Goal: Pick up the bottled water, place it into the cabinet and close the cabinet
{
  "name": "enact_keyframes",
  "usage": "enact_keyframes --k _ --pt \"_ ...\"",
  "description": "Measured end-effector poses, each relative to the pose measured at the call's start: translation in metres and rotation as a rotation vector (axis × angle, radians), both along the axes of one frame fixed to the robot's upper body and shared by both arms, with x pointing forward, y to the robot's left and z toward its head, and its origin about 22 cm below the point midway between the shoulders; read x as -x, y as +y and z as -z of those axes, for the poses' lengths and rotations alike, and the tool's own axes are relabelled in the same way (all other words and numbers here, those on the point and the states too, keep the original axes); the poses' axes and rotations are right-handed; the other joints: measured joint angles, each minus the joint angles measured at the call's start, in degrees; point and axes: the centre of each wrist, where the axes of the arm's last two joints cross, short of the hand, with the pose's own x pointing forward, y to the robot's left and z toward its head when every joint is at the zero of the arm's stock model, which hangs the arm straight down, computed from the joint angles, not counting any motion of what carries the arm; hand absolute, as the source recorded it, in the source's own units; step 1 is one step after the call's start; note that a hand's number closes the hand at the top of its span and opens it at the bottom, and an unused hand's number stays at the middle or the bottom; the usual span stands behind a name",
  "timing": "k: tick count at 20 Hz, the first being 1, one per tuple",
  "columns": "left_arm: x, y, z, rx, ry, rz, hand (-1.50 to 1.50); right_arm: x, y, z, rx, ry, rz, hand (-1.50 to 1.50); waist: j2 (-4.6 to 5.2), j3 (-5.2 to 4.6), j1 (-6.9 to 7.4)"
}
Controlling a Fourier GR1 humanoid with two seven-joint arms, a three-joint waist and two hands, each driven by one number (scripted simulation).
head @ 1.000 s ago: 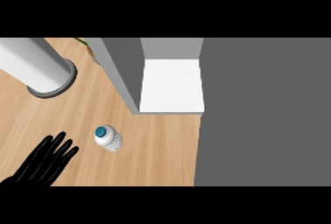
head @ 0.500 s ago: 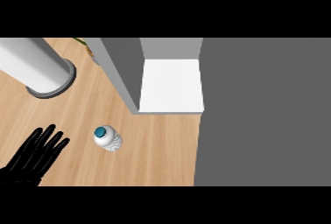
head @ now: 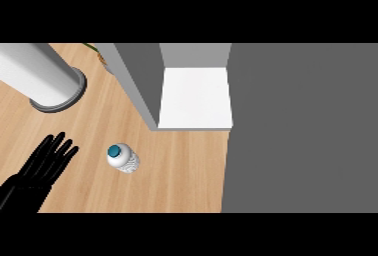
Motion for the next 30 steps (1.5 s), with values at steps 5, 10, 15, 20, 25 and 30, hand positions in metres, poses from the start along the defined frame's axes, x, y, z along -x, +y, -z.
enact_keyframes --k 5,10,15,20,25,30 --pt "-0.018 0.008 0.023 -0.047 0.000 -0.007 -1.50 0.007 -0.002 -0.003 0.001 0.003 -0.004 -1.50 0.02 0.00 -0.16" --pt "-0.035 0.007 0.043 -0.074 0.023 -0.003 -1.50 0.012 -0.003 -0.001 -0.007 -0.007 -0.011 -1.50 0.02 0.00 -0.24" --pt "-0.050 0.005 0.065 -0.081 0.061 0.002 -1.50 0.015 0.000 0.000 -0.010 -0.015 -0.006 -1.50 0.03 -0.01 -0.29" --pt "-0.063 0.007 0.091 -0.069 0.116 -0.014 -1.50 0.020 0.001 0.000 -0.009 -0.017 -0.011 -1.50 0.07 -0.01 -0.42" --pt "-0.075 0.009 0.116 -0.037 0.164 -0.014 -1.50 0.016 0.003 0.002 -0.014 -0.011 -0.016 -1.50 0.13 -0.03 -0.49" --pt "-0.083 0.008 0.135 0.004 0.208 -0.005 -1.50 0.022 -0.001 0.004 -0.017 -0.006 -0.020 -1.50 0.15 -0.03 -0.66"
